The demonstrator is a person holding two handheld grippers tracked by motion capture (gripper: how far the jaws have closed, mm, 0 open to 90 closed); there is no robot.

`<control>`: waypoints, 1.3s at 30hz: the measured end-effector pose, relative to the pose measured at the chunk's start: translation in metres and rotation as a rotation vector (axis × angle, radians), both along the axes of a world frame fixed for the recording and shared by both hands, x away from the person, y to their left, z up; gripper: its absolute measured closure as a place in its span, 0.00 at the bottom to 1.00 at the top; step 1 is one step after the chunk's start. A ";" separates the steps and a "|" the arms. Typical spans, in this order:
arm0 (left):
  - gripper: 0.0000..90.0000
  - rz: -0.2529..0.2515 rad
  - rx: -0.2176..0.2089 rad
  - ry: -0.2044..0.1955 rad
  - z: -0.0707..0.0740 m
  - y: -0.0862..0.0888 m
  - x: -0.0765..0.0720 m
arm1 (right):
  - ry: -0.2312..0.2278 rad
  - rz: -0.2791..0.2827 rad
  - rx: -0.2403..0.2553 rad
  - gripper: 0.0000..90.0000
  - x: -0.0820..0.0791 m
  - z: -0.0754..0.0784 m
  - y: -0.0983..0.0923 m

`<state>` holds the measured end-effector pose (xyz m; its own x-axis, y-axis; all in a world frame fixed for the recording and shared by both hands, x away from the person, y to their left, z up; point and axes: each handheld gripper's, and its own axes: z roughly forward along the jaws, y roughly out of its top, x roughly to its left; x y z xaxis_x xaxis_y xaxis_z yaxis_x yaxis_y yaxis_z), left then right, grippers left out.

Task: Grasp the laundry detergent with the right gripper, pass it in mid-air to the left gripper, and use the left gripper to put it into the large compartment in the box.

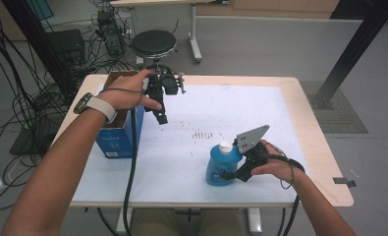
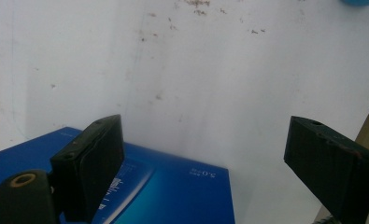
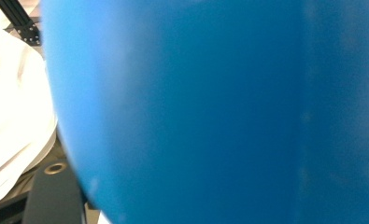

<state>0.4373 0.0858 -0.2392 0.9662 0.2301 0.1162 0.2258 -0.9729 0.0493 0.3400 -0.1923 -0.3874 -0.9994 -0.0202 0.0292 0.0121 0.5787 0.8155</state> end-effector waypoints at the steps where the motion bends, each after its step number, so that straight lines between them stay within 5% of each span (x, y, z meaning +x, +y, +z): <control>1: 0.14 0.003 -0.001 0.002 0.000 0.000 0.000 | 0.000 0.000 0.000 0.28 0.000 0.000 0.000; 39: 0.14 0.004 -0.004 0.004 -0.004 0.000 0.000 | -0.003 0.018 0.036 0.36 0.001 -0.006 0.000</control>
